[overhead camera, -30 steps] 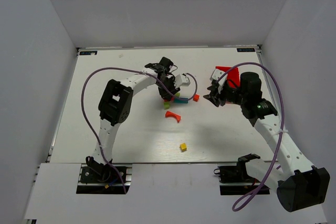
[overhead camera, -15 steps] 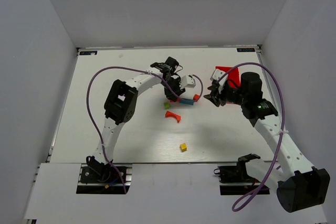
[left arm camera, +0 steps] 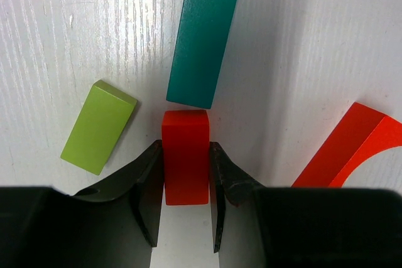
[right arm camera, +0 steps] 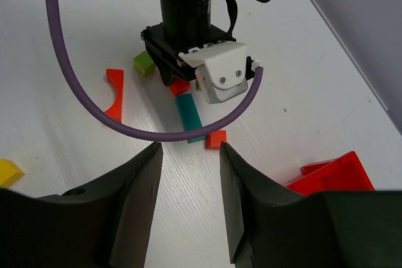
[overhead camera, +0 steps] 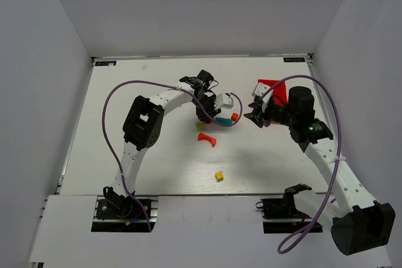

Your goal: Build the wood block tower

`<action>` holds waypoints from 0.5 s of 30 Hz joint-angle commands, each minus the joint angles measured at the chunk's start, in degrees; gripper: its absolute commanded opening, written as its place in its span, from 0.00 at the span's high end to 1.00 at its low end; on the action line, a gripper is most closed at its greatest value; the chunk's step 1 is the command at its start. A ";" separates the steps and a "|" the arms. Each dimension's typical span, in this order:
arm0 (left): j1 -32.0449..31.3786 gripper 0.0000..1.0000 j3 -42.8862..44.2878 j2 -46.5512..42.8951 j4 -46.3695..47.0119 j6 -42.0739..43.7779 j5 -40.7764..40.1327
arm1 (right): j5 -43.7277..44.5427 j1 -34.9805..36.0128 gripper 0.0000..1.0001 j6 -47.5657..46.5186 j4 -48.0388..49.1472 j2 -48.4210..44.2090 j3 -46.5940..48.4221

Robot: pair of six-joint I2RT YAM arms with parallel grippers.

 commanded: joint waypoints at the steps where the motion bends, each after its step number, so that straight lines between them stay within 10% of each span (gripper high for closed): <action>1: 0.18 0.95 -1.83 -1.43 -2.33 0.86 -1.28 | -1.52 -0.45 0.52 -0.32 -0.39 -1.43 -0.70; 15: 0.70 0.82 -2.35 -1.96 -1.80 0.86 -2.94 | -1.87 -0.72 0.52 -0.49 -0.48 -1.78 -0.70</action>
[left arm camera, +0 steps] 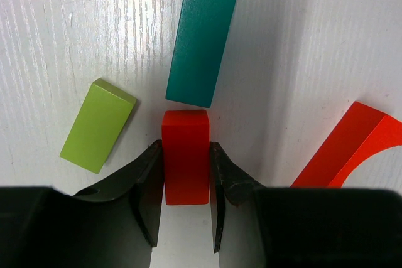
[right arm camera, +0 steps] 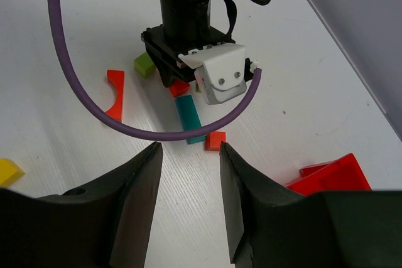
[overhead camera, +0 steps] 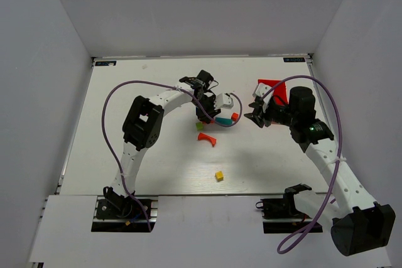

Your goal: Build the wood block tower

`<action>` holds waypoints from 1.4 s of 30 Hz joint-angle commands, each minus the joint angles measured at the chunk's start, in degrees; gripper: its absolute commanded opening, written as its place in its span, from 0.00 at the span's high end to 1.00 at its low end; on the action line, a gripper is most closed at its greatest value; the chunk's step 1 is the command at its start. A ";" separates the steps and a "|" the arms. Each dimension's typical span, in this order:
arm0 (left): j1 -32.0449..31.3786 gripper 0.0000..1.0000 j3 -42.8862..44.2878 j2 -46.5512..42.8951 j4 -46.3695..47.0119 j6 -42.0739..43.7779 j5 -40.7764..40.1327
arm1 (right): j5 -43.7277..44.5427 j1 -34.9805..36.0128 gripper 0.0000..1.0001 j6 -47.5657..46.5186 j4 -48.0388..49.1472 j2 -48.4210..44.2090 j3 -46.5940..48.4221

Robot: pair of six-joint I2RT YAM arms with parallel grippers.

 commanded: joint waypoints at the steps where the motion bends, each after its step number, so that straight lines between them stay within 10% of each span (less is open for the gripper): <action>1: 0.49 0.80 -1.72 -1.63 -2.24 0.84 -2.60 | -1.15 -0.58 0.52 -0.10 -0.37 -1.69 -0.78; 20: -0.04 0.41 -2.86 -1.63 -1.19 0.31 -4.27 | -2.02 -1.20 0.52 -0.10 -0.72 -1.87 -0.96; 28: -0.04 0.00 -2.86 -2.16 -1.19 0.31 -4.27 | -2.29 -1.81 0.52 -0.10 -0.81 -2.13 -0.87; 42: 0.48 0.00 -9.18 -7.69 2.85 -0.74 -5.94 | -2.90 -2.08 0.52 -0.01 -1.07 -2.39 -0.79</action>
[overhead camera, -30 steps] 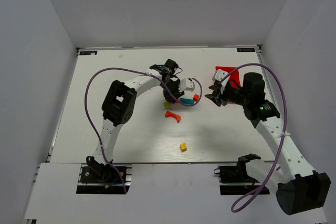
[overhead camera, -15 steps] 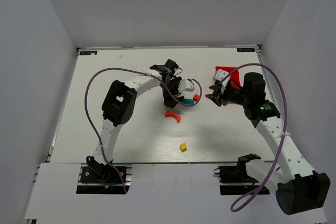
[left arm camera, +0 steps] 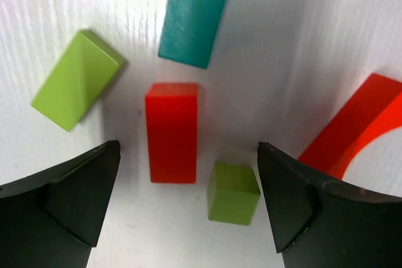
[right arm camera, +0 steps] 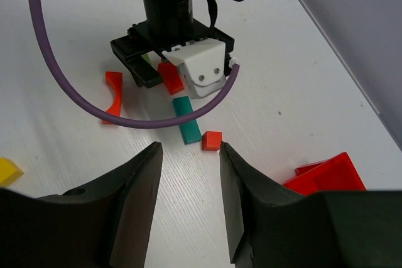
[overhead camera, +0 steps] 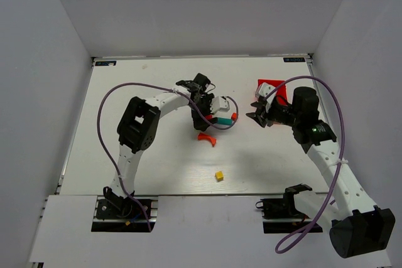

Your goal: Build the wood block tower

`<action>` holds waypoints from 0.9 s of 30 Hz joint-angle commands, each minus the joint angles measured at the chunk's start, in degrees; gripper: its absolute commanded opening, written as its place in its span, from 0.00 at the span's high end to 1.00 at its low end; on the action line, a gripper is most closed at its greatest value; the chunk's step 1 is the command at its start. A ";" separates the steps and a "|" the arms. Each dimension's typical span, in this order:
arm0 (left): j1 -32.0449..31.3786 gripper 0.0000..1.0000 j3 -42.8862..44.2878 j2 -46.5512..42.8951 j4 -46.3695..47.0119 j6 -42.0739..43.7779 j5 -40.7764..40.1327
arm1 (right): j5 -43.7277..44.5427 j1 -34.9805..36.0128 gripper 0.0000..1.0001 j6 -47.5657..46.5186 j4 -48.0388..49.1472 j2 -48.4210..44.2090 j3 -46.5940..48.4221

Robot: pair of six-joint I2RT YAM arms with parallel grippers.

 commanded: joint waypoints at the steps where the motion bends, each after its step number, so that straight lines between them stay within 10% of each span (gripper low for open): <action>1: 0.57 0.00 -3.66 -4.09 -0.40 -0.28 -2.20 | -1.42 -0.49 0.52 0.17 -0.81 -1.48 -0.76; 27: 4.26 0.08 -10.26 -7.87 3.91 -3.18 -7.04 | -3.62 -2.24 0.52 0.25 -1.69 -3.24 -1.20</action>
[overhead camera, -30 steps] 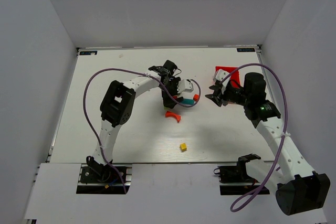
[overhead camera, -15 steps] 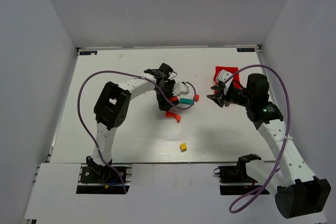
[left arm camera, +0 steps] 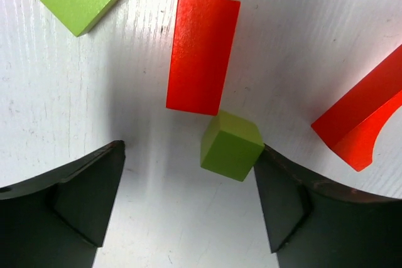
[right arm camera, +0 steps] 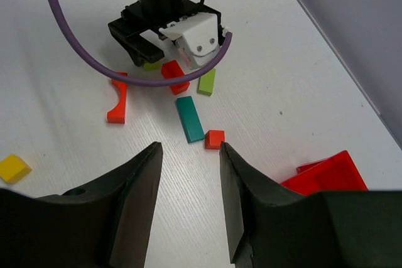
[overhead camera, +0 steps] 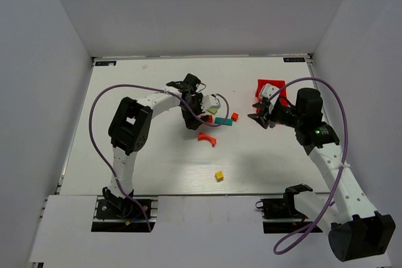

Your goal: Build the wood block tower

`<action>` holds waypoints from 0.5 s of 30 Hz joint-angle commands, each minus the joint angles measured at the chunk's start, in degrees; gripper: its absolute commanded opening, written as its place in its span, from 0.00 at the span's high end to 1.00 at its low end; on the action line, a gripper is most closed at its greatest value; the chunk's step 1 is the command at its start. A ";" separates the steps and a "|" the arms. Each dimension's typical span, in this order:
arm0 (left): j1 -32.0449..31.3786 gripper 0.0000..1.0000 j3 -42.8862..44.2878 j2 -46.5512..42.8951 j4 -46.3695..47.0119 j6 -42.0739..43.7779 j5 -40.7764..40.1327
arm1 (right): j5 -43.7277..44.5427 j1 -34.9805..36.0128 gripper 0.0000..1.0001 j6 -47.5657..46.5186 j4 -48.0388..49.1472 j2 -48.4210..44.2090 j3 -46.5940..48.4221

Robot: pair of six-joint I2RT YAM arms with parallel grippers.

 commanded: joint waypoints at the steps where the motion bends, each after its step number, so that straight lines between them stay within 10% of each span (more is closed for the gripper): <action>1: 0.66 0.10 -1.34 -2.07 -0.13 0.60 -1.53 | -1.63 -0.58 0.52 0.25 -0.36 -1.47 -1.12; 10: 0.66 0.58 1.39 -0.32 -2.95 0.60 1.11 | -2.07 -1.28 0.52 0.17 -0.36 -1.73 -1.55; 15: 0.66 0.65 0.86 -0.32 -2.95 0.60 0.58 | -2.33 -1.29 0.52 0.16 -0.44 -1.64 -1.47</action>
